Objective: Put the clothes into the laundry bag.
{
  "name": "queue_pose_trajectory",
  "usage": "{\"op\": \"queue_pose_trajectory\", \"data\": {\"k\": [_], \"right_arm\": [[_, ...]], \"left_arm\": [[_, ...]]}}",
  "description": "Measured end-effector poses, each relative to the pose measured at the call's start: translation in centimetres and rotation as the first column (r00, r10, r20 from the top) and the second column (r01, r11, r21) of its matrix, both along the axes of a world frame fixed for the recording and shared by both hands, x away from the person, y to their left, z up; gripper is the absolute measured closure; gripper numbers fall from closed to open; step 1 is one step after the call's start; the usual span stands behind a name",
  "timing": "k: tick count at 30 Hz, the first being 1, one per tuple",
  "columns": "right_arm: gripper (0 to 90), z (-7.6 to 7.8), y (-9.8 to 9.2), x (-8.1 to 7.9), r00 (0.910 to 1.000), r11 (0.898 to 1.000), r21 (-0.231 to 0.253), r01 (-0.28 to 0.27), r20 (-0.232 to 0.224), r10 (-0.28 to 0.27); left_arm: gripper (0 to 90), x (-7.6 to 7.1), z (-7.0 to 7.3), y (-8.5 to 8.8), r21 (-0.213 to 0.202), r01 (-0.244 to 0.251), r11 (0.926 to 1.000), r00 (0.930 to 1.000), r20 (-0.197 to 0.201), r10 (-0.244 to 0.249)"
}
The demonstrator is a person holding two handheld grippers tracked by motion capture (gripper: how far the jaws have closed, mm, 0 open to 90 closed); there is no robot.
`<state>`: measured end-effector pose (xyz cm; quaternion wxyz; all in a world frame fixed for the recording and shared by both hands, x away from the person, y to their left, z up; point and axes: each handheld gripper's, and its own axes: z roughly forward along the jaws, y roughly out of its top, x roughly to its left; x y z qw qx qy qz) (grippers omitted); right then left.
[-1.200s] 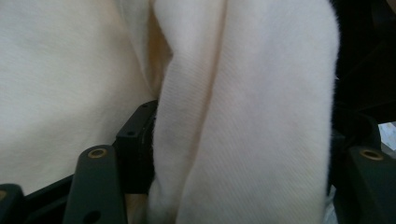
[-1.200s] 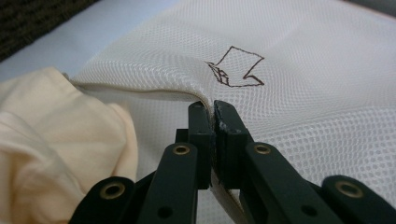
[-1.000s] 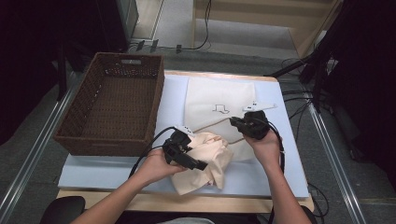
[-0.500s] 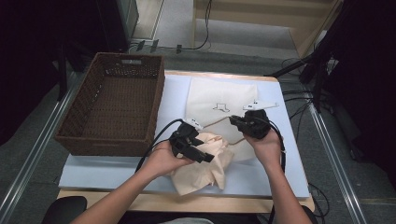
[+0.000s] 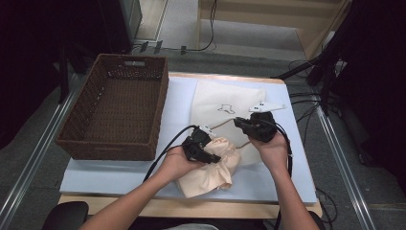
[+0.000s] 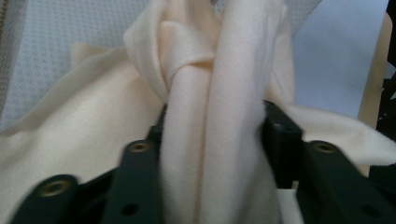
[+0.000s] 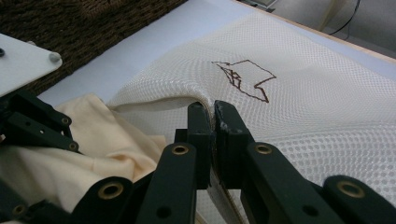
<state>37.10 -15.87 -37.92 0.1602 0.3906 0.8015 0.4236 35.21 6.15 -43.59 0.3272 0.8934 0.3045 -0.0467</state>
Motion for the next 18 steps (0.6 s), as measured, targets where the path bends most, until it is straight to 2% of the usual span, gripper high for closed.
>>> {"op": "queue_pose_trajectory", "data": {"k": [2,5,8,13,18], "right_arm": [[86.9,0.0,0.1,0.0,1.0000,1.000,-0.001,0.000,-0.001,0.000],[86.9,0.0,0.1,-0.1,1.0000,1.000,-0.001,-0.003,-0.003,0.003],[86.9,0.0,0.1,-0.1,1.0000,1.000,-0.001,-0.009,-0.003,0.009],[86.9,0.2,0.3,-0.3,0.9999,1.000,0.003,-0.017,-0.003,0.017],[87.0,0.5,0.2,-0.5,0.9998,1.000,0.014,-0.022,0.001,0.022]], "left_arm": [[70.7,0.1,-0.1,0.0,0.003,0.004,1.0000,1.0000,-0.008,-0.004],[74.9,0.3,0.2,0.0,-0.011,-0.004,0.9999,0.9992,-0.039,0.003],[75.6,0.9,0.9,0.0,-0.056,-0.038,0.9977,0.9966,-0.075,0.034],[75.7,1.6,2.6,-0.2,-0.093,-0.095,0.9911,0.9944,-0.055,0.090],[75.4,2.6,3.5,-0.6,-0.087,-0.162,0.9829,0.9864,-0.042,0.159]]}}
